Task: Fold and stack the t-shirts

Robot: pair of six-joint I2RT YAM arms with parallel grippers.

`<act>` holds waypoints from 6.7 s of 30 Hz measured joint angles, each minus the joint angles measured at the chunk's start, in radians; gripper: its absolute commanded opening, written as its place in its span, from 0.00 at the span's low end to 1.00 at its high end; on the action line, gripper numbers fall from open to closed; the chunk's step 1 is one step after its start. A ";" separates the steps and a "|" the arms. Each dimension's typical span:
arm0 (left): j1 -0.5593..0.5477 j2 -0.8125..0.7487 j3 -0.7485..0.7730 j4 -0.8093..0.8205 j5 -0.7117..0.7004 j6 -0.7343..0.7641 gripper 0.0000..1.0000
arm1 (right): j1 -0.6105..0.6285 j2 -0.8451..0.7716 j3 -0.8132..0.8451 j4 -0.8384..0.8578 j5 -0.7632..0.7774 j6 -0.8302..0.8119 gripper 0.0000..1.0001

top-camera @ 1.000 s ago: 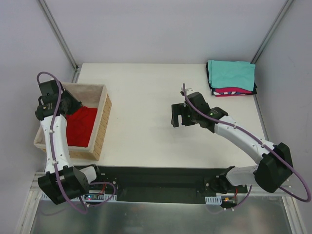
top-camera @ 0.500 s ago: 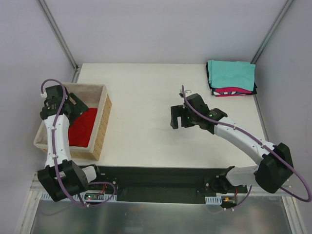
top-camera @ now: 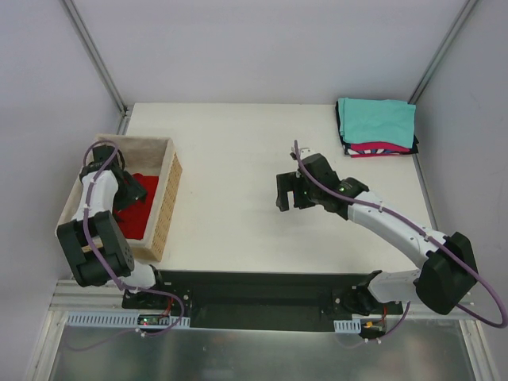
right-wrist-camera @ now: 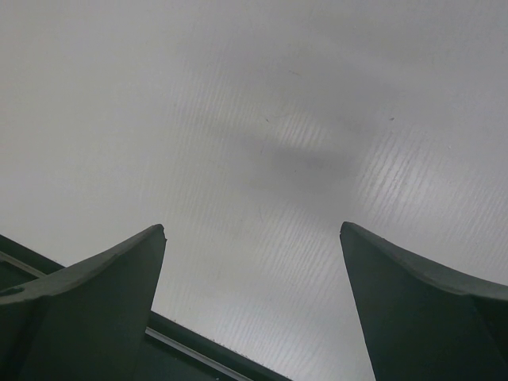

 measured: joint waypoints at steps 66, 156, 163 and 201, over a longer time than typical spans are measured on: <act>-0.244 -0.174 0.532 0.039 0.472 -0.048 0.00 | 0.000 -0.022 -0.039 0.016 0.000 0.013 0.97; -0.505 0.085 0.476 -0.041 0.083 0.222 0.99 | 0.032 -0.209 -0.067 -0.154 0.284 0.053 0.97; -0.495 -0.007 0.528 -0.040 0.133 0.271 0.99 | 0.032 -0.185 -0.067 -0.135 0.279 0.053 0.97; -0.377 0.288 0.418 0.093 0.118 0.423 0.00 | 0.032 -0.212 -0.108 -0.116 0.281 0.053 0.97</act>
